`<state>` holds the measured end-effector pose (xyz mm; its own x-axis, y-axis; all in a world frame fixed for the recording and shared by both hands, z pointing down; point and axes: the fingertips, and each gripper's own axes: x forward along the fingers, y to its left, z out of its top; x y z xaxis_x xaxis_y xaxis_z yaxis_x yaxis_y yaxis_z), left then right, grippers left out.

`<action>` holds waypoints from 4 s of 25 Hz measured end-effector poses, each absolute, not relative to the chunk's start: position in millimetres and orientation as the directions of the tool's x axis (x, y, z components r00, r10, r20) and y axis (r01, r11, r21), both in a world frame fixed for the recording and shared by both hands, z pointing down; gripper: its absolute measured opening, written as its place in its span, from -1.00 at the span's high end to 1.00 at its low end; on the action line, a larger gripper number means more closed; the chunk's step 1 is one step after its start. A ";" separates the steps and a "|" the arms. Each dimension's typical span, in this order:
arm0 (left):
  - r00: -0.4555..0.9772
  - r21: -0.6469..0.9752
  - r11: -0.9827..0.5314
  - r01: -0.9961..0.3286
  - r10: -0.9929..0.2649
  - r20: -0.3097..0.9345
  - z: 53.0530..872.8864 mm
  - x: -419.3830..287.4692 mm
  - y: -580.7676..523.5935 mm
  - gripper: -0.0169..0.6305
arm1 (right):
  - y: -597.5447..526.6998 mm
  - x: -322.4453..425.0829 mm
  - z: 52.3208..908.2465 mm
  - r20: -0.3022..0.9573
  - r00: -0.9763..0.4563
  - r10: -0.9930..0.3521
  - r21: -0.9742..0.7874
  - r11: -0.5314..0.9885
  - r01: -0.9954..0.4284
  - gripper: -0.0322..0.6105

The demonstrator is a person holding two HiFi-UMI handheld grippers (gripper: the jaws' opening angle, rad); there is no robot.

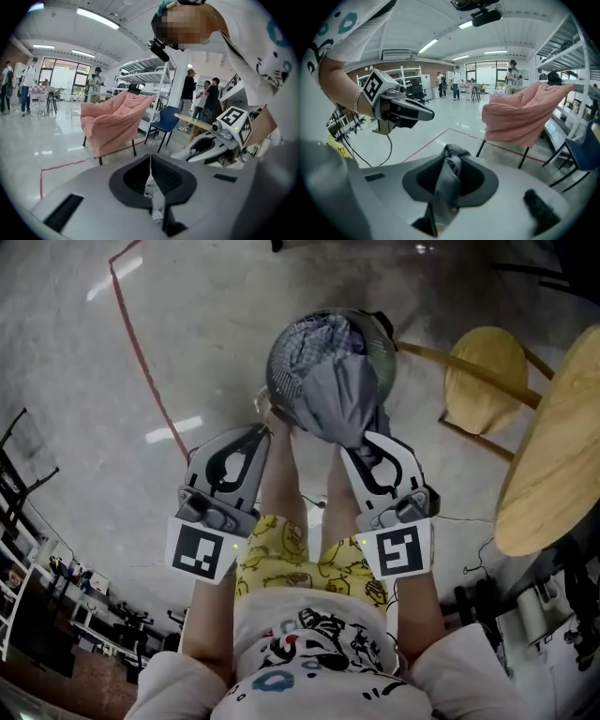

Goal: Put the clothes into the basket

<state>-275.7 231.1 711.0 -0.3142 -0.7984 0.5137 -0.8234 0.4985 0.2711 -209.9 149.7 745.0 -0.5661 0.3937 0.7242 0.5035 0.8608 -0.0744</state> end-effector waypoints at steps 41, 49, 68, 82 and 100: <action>-0.453 0.164 0.523 -0.837 -0.828 0.331 534.5 -292.0 246.7 0.90 | 144.3 -224.9 568.4 0.496 -0.780 0.383 -0.087 0.915 0.394 0.34; -0.406 0.096 0.441 -0.892 -0.877 0.258 469.9 -294.3 220.3 0.90 | 120.6 -224.4 490.8 0.422 -0.844 0.330 -0.007 0.933 0.361 0.60; -0.341 0.102 0.366 -0.925 -0.918 0.201 391.4 -302.4 203.9 0.90 | 99.0 -242.9 358.9 0.231 -0.926 0.297 0.144 0.931 0.335 0.78; -0.324 0.066 0.336 -0.940 -0.935 0.144 349.3 -297.0 209.8 0.90 | 85.5 -234.2 306.9 0.195 -0.949 0.249 0.320 0.898 0.302 0.79; -0.285 0.013 0.288 -0.958 -0.952 0.114 318.1 -280.5 207.9 0.90 | 78.5 -224.5 278.8 0.171 -0.954 0.248 0.334 0.896 0.293 0.80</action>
<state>-280.5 207.9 318.1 -0.2847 -0.9518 0.1140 -0.9576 0.2879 0.0127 -224.5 78.5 278.8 -0.9536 0.2482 0.1706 0.2929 0.8959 0.3339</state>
